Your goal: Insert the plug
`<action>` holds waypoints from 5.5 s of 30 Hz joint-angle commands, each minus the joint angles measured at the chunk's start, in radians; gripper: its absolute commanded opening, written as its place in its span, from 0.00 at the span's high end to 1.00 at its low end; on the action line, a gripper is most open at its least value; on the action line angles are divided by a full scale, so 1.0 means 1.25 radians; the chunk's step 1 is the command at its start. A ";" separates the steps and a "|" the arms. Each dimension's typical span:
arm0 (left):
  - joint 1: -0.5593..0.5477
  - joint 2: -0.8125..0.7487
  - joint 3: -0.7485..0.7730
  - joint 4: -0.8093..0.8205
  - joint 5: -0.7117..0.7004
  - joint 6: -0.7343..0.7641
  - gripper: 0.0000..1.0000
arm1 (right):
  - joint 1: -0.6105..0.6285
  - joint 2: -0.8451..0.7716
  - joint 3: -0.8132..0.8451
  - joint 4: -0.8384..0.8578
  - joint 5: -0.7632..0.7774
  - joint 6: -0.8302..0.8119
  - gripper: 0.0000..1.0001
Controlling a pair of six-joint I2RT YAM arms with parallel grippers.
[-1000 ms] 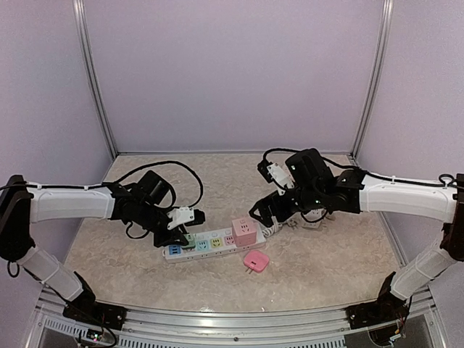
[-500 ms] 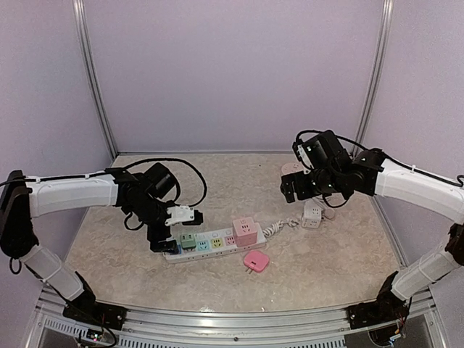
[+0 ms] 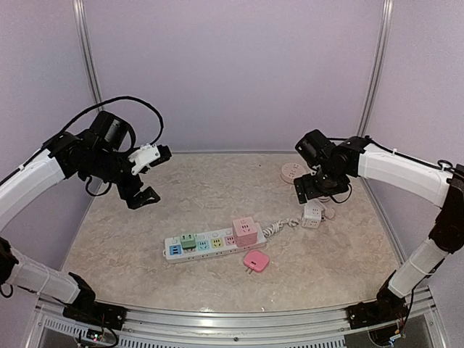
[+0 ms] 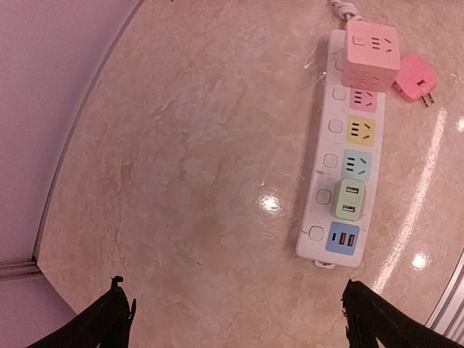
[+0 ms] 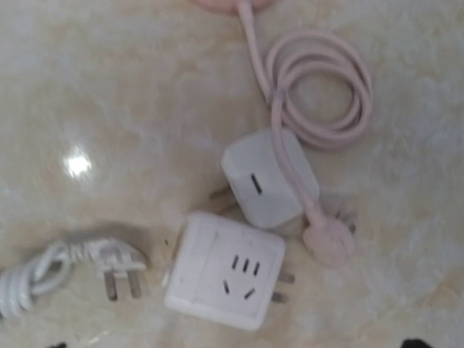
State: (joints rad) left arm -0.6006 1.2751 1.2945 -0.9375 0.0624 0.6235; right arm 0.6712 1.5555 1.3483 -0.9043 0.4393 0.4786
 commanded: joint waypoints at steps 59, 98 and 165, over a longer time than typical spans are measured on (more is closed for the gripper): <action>0.381 -0.164 -0.178 -0.053 0.046 -0.230 0.01 | 0.236 0.436 0.140 0.301 -0.584 0.105 0.69; 0.382 -0.032 -0.080 -0.107 0.095 -0.195 0.05 | -0.117 0.294 0.027 -0.027 -0.132 0.068 0.21; 0.382 -0.098 -0.127 -0.109 0.146 -0.182 0.05 | 0.329 0.210 -0.140 0.164 -0.379 -0.245 0.09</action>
State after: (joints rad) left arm -0.1295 1.1667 1.1446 -1.0676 0.2291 0.3878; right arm 1.0695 1.7966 1.1934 -0.6968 -0.0662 0.1940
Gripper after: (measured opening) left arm 0.955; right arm 0.921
